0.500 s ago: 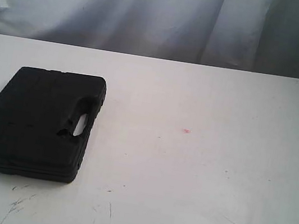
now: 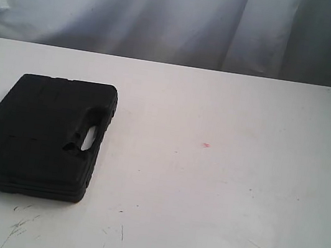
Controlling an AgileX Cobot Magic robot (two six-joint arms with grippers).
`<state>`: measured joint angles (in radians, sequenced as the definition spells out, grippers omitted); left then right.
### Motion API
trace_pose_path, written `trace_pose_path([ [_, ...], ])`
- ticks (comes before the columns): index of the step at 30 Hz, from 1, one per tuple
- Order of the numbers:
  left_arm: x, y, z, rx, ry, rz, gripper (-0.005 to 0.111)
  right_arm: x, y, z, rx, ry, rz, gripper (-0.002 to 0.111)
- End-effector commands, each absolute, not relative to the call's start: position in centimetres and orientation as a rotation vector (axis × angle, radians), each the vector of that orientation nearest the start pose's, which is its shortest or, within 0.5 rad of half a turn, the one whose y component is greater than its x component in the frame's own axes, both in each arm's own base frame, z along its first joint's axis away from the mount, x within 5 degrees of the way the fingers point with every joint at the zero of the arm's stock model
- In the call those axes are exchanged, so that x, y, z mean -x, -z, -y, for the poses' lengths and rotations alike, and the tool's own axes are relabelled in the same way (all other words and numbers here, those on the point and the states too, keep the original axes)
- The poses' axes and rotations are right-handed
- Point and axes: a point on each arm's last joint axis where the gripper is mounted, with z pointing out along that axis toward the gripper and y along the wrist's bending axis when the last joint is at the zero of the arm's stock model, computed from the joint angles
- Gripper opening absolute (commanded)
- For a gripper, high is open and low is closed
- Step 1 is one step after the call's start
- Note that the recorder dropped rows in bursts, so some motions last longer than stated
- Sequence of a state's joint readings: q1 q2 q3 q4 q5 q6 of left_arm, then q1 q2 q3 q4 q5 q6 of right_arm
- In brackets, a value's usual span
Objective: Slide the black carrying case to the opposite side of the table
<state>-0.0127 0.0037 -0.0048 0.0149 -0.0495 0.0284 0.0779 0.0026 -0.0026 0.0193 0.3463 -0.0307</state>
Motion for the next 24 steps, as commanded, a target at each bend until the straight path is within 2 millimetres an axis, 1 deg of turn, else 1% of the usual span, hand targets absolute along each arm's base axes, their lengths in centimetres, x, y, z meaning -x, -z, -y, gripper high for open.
trace_pose_path([
  [1, -5.1, -23.8, 0.1, -0.026, -0.016, -1.208, 0.0, -5.3, -18.2, -0.4, 0.09, -0.043, -1.826, 0.0],
  [4, -4.9, -24.2, 0.1, -0.025, -0.016, -1.16, 0.0, -5.3, -18.2, -0.4, 0.09, -0.043, -1.826, 0.0],
  [9, -4.9, -24.1, 0.1, -0.023, -0.013, -1.166, 0.0, -5.3, -18.2, -0.4, 0.09, -0.043, -1.826, 0.0],
  [13, -4.9, -24.3, 0.1, 0.01, 0.039, -1.148, 0.0, -5.3, -18.2, -0.4, 0.09, -0.043, -1.826, 0.0],
  [15, -4.9, -24.2, 0.1, 0.03, 0.067, -1.18, 0.0, -5.3, -18.2, -0.4, 0.09, -0.043, -1.826, 0.0],
  [17, -4.8, -25.3, 0.0, 0.055, 0.093, -1.22, 0.0, -5.3, -18.2, -0.4, 0.09, -0.043, -1.826, 0.0],
  [19, -4.3, -26.8, 0.0, 0.06, 0.099, -1.24, 0.0, -5.3, -18.2, -0.4, 0.09, -0.043, -1.826, 0.0],
  [23, -3.0, -30.3, 0.0, 0.052, 0.095, -1.196, 0.0, -5.3, -18.2, -0.4, 0.09, -0.043, -1.826, 0.0],
  [24, -2.9, -31.0, 0.0, 0.052, 0.095, -1.2, 0.0, -5.3, -18.2, -0.4, 0.09, -0.043, -1.826, 0.0],
])
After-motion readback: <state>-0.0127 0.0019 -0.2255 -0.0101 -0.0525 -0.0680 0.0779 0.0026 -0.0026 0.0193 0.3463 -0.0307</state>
